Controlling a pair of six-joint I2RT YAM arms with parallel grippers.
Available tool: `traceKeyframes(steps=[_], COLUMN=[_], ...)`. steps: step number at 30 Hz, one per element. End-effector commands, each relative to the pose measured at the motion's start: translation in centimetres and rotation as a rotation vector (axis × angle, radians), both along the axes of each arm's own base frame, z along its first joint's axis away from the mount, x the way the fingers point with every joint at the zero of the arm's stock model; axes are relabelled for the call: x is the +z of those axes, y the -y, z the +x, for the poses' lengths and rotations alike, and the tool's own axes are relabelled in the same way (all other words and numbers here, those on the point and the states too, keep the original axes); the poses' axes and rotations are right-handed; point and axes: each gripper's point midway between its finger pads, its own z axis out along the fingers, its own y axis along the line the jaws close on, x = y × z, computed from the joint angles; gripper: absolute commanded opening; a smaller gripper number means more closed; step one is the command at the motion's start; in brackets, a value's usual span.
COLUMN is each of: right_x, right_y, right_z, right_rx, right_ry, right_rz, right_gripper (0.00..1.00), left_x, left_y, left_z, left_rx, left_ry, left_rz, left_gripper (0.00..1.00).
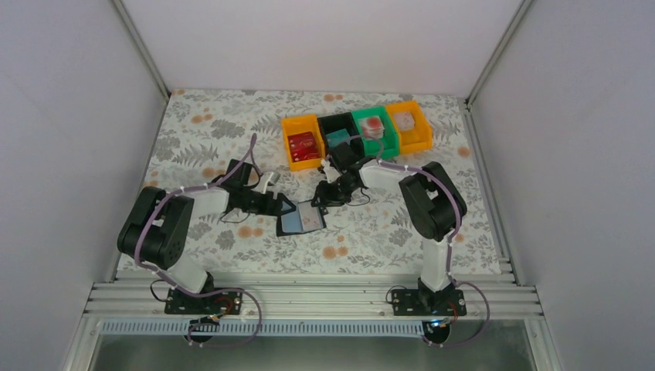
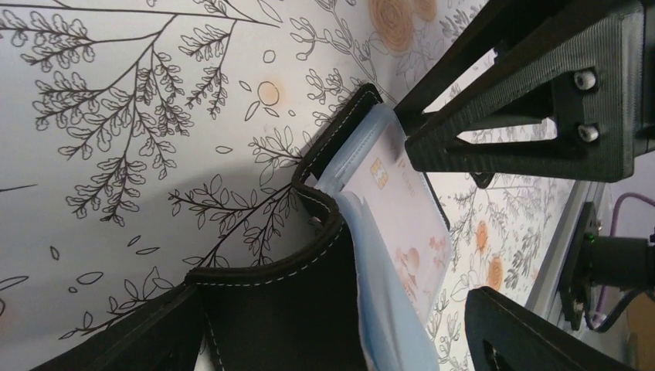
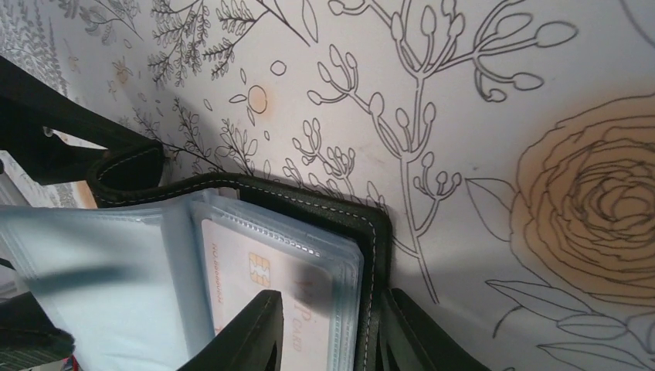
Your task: Take the credit cards out of the card holder
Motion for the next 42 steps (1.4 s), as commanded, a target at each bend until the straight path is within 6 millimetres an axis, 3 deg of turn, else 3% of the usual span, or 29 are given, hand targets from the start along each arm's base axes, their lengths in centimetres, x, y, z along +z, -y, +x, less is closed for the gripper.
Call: traceKeyframes(steps=[1,5,12,14,17,21,25,28,32,36,42], right_x=[0.4,0.8,1.3,2.0,4.6,10.9,17.2,23.2,30.0,36.4,43.4], right_y=[-1.0,-0.9,-0.5,-0.3,0.3,1.5,2.1,2.5,2.2,2.6,3.2], right_z=[-0.6,-0.7,-0.1,0.3,1.8,4.3,5.1,4.4,1.9,-1.5,-4.8], right_rx=[0.002,-0.006,-0.008,-0.007,0.001,0.011,0.059,0.114,0.225,0.334,0.420], right_ry=[-0.027,-0.026,0.009,0.027,0.102,0.255,0.414,0.582,0.751,0.919,1.110], right_rz=[0.057,0.057,0.033,0.034,0.053,0.132,0.254,0.338,0.478,0.606,0.698], right_gripper=[0.33,0.33,0.33,0.33,0.35,0.41,0.47,0.55,0.68,0.70,0.72], left_x=[-0.6,-0.5,0.0,0.4,1.6,4.8,9.6,14.9,22.6,29.4,38.3], left_y=[0.4,0.7,1.2,1.2,1.3,1.6,1.8,1.8,1.6,1.3,1.2], left_z=[-0.5,-0.4,-0.2,-0.2,-0.4,-0.2,0.5,0.7,-0.6,-2.1,-2.8], left_rx=[-0.021,-0.032,-0.051,-0.053,-0.078,-0.135,-0.222,-0.329,-0.492,-0.580,-0.479], left_ry=[-0.027,-0.021,-0.002,0.002,0.021,0.115,0.290,0.514,0.840,1.125,1.283], left_rz=[0.003,-0.001,-0.007,-0.005,-0.010,-0.028,-0.019,0.003,0.028,0.043,-0.008], left_gripper=[0.81,0.66,0.04,0.03,0.02,0.02,0.02,0.02,0.02,0.02,0.02])
